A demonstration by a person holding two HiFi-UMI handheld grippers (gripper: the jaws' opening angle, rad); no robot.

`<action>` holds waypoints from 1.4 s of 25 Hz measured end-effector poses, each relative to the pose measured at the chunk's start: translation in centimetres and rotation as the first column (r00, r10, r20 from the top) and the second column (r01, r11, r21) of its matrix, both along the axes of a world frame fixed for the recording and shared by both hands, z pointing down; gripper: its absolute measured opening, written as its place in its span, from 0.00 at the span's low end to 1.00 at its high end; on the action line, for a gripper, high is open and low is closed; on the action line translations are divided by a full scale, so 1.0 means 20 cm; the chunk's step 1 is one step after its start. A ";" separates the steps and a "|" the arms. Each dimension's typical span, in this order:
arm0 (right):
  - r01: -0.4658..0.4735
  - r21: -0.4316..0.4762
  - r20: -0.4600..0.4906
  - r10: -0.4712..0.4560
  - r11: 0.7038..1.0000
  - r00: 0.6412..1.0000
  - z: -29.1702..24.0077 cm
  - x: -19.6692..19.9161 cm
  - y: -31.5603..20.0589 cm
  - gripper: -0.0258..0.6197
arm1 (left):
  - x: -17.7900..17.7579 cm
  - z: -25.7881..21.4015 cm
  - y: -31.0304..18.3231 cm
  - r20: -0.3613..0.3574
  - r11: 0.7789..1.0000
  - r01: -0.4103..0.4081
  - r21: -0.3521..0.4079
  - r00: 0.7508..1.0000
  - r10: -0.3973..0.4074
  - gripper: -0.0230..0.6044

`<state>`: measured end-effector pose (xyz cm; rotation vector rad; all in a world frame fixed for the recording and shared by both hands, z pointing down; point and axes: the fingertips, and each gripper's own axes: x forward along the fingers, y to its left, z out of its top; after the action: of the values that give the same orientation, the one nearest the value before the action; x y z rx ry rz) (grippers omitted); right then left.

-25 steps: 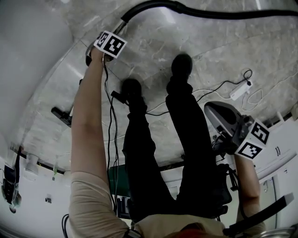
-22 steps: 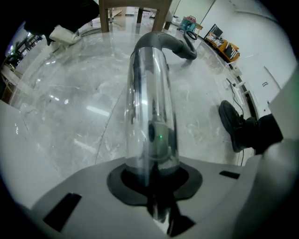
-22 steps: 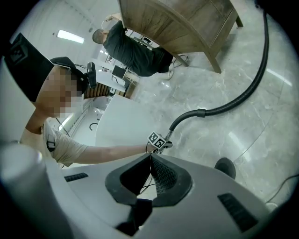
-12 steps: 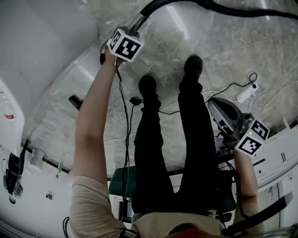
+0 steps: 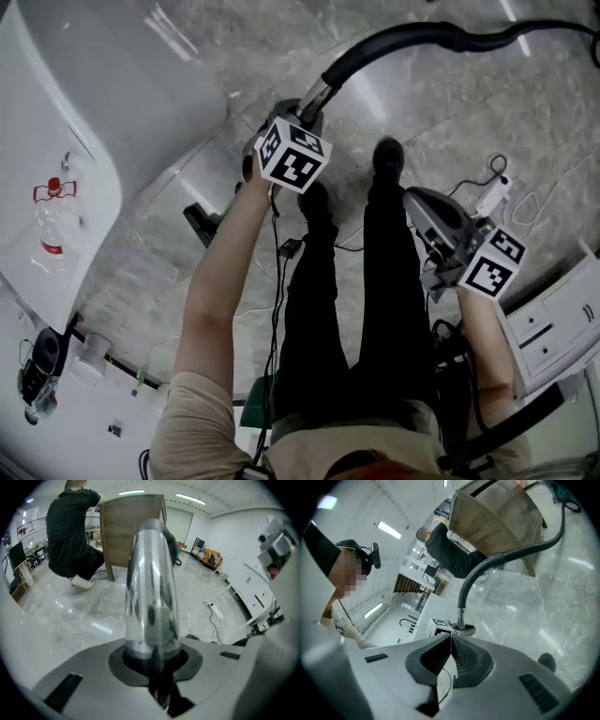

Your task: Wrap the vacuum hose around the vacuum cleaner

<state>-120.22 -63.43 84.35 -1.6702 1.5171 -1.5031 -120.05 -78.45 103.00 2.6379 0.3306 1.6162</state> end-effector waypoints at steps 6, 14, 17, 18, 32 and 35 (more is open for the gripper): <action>-0.124 0.081 -0.086 0.130 0.989 0.988 -0.33 0.21 -0.11 0.05 | 0.06 -0.47 0.22 -0.079 0.997 -0.078 -0.029 0.994 0.076 0.15; -0.125 0.231 -0.175 0.168 0.965 0.970 -0.66 0.43 -0.21 0.54 | 0.23 -0.85 0.56 -0.164 0.983 -0.184 -0.009 0.970 0.180 0.15; -0.109 0.273 -0.228 0.175 0.956 0.958 -0.76 0.46 -0.22 0.53 | 0.28 -0.93 0.68 -0.180 0.975 -0.220 0.010 0.959 0.218 0.15; -0.114 0.277 -0.258 0.188 0.954 0.948 -0.80 0.48 -0.21 0.53 | 0.30 -0.96 0.72 -0.187 0.972 -0.233 0.018 0.954 0.232 0.15; -0.244 0.269 -0.427 0.343 0.932 0.837 -1.39 0.79 0.24 0.24 | 0.59 -1.66 1.26 -0.349 0.904 -0.419 -0.087 0.863 0.366 0.32; -0.252 0.251 -0.447 0.343 0.935 0.826 -1.48 0.85 0.30 0.24 | 0.54 -1.82 1.27 -0.353 0.877 -0.474 -0.076 0.836 0.421 0.34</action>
<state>-103.27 -57.36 54.84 -2.1560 1.4728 -0.7853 -109.20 -53.11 66.52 2.8329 1.1226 1.1437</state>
